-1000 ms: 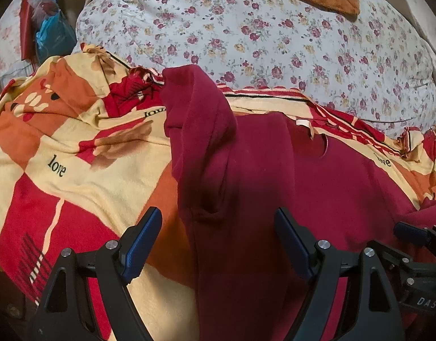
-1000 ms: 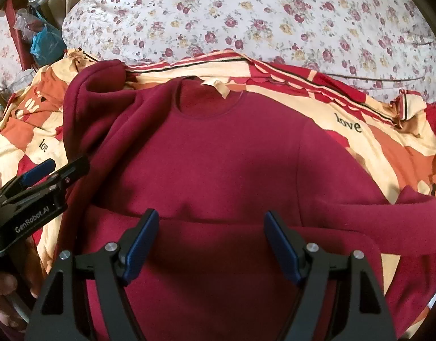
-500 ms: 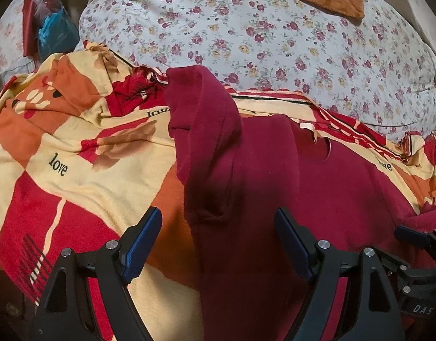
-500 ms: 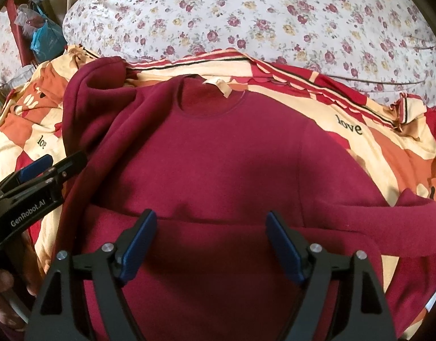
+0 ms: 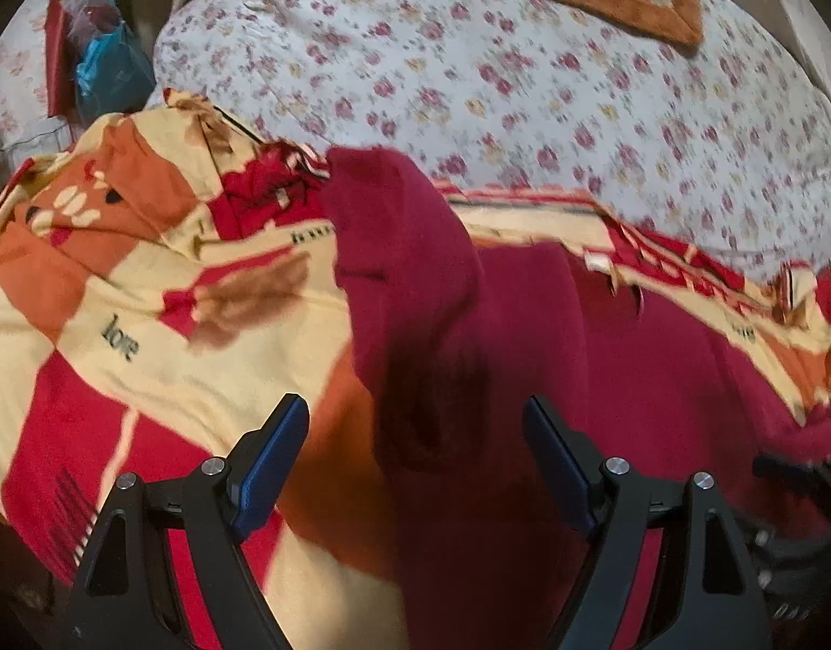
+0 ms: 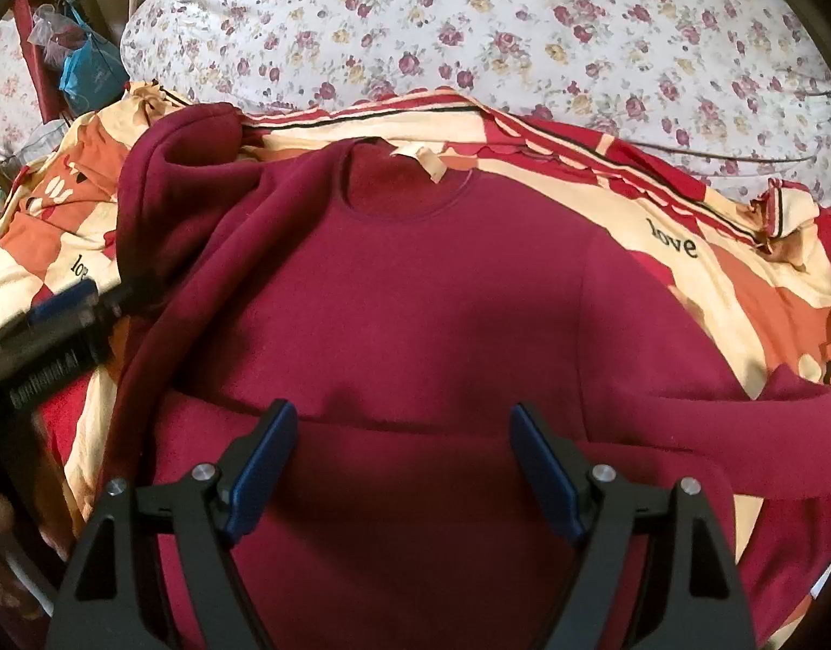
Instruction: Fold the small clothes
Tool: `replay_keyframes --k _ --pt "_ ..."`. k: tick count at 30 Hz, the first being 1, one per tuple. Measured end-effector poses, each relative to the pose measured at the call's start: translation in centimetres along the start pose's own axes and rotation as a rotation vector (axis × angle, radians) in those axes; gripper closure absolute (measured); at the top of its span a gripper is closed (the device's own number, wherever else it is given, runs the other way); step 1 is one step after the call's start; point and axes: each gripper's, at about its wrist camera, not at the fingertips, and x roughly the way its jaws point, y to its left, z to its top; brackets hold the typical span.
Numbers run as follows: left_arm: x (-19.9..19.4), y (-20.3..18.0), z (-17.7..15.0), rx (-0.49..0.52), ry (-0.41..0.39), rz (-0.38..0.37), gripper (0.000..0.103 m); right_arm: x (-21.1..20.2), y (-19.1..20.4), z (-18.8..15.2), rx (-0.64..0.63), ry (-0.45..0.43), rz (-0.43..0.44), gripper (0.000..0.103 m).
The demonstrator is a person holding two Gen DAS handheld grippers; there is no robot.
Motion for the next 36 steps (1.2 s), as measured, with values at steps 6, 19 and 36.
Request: replay_keyframes --k 6,19,36 --pt "2.1 1.1 4.8 -0.034 0.002 -0.001 0.039 0.6 0.1 0.5 -0.001 0.008 0.012 0.019" --pt "8.6 7.1 7.3 -0.205 0.143 0.012 0.103 2.0 0.1 2.1 -0.011 0.030 0.018 0.019" --pt "6.8 14.8 0.7 -0.497 0.124 -0.057 0.103 3.4 15.7 15.1 -0.306 -0.061 0.244 0.019"
